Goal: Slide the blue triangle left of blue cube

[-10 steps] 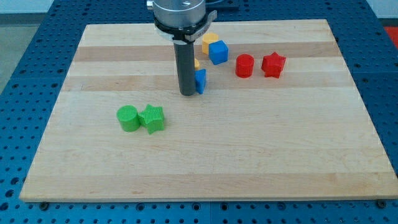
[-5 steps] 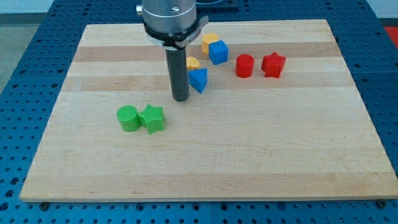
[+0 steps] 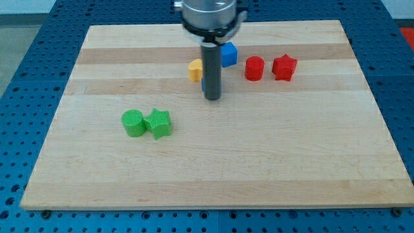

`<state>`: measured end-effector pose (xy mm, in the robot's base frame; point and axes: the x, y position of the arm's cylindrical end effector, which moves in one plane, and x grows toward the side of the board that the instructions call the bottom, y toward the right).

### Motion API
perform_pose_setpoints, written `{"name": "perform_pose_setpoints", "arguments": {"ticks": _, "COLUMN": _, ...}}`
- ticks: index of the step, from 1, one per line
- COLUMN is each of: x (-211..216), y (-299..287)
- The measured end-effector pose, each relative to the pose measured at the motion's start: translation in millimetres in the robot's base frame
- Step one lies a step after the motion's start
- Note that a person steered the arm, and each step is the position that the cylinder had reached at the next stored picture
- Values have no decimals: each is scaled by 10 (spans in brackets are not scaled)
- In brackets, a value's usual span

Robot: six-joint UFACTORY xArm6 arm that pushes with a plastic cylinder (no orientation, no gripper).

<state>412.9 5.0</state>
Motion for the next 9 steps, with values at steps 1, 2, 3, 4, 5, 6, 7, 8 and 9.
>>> {"name": "perform_pose_setpoints", "arguments": {"ticks": 1, "x": -153, "y": 100}}
{"name": "perform_pose_setpoints", "arguments": {"ticks": 2, "x": -253, "y": 85}}
{"name": "perform_pose_setpoints", "arguments": {"ticks": 3, "x": -253, "y": -101}}
{"name": "perform_pose_setpoints", "arguments": {"ticks": 4, "x": -253, "y": -382}}
{"name": "perform_pose_setpoints", "arguments": {"ticks": 5, "x": -253, "y": -500}}
{"name": "perform_pose_setpoints", "arguments": {"ticks": 6, "x": -253, "y": -479}}
{"name": "perform_pose_setpoints", "arguments": {"ticks": 7, "x": -253, "y": -468}}
{"name": "perform_pose_setpoints", "arguments": {"ticks": 8, "x": -253, "y": -333}}
{"name": "perform_pose_setpoints", "arguments": {"ticks": 9, "x": -253, "y": -172}}
